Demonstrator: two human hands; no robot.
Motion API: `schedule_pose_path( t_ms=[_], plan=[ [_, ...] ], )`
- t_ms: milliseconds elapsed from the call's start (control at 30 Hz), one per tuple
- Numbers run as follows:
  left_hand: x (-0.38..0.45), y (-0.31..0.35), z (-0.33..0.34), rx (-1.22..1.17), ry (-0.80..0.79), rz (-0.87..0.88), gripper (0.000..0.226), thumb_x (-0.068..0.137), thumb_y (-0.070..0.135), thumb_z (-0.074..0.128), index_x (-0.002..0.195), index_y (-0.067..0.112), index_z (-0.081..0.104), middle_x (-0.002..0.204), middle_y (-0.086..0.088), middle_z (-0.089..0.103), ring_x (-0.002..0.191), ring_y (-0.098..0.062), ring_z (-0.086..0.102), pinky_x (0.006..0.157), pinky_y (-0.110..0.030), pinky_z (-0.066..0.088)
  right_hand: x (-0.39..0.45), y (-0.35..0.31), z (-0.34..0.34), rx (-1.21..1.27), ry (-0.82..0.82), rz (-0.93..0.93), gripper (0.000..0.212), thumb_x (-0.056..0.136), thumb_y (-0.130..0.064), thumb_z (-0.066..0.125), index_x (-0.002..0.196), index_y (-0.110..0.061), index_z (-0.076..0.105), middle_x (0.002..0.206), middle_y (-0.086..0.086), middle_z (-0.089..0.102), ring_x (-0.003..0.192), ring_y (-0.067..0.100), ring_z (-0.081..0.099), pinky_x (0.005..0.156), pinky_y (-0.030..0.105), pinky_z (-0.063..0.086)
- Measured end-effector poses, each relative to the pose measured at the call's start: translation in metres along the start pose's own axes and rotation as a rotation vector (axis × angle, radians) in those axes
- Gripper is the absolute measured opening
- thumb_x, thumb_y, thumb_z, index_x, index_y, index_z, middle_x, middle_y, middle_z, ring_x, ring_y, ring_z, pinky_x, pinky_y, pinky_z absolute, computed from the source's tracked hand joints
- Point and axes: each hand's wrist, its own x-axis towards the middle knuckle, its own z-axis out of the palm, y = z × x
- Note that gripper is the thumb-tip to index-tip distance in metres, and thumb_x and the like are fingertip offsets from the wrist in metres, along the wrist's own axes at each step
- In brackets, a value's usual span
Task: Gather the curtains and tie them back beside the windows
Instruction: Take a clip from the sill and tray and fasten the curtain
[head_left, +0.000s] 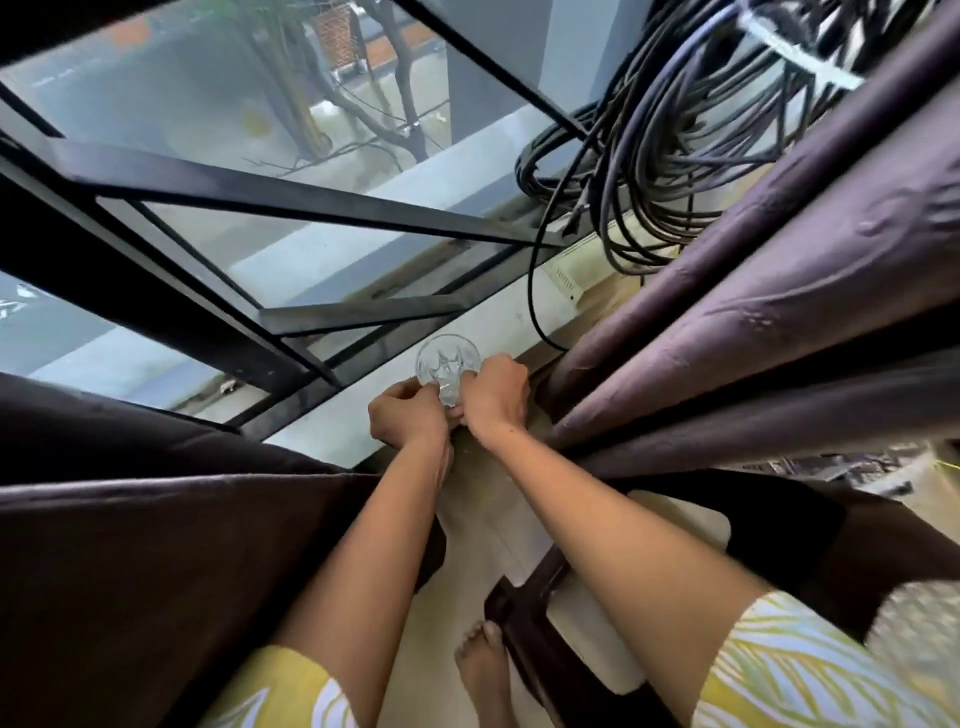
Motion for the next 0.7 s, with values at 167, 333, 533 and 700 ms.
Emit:
schedule_pose_path(
  t_ms=[167,333,533,700],
  plan=[
    [-0.061,-0.008,-0.031,0.107,-0.01,0.096,0.017,0.077,0.008,0.07,0.094,0.005,0.073,0.091,-0.008,0.071,0.086,-0.022,0.067,0.083,-0.03,0.053,-0.047,0.017,-0.037,0.064,0.007,0.01,0.022,0.085,-0.014,0.053,0.091,-0.001,0.069,0.086,0.019,0.071,0.077,0.032,0.07,0.066,0.038,0.059],
    [-0.15,-0.008,-0.068,0.113,-0.05,0.291,0.021,0.084,0.009,0.066,0.103,0.002,0.069,0.096,-0.003,0.068,0.084,-0.01,0.059,0.064,-0.001,0.037,-0.112,0.038,-0.102,0.181,-0.01,-0.021,0.024,0.088,-0.012,0.05,0.084,0.002,0.068,0.072,0.016,0.071,0.055,0.022,0.07,0.055,0.04,0.06],
    [-0.276,-0.02,-0.112,0.129,-0.151,0.425,0.023,0.085,0.014,0.065,0.106,0.005,0.069,0.1,-0.006,0.07,0.09,-0.016,0.064,0.07,-0.013,0.041,-0.208,0.081,-0.198,0.276,0.027,-0.095,0.035,0.085,-0.025,0.047,0.073,0.002,0.065,0.062,0.016,0.068,0.059,0.027,0.069,0.059,0.047,0.057],
    [-0.38,-0.025,-0.143,0.009,-0.32,0.465,0.02,0.085,0.012,0.067,0.104,0.004,0.067,0.094,-0.006,0.069,0.082,-0.005,0.067,0.066,-0.006,0.047,-0.287,0.125,-0.273,0.435,0.137,-0.115,0.026,0.09,-0.015,0.052,0.067,-0.009,0.063,0.054,0.007,0.067,0.048,0.016,0.066,0.053,0.044,0.057]
  ],
)
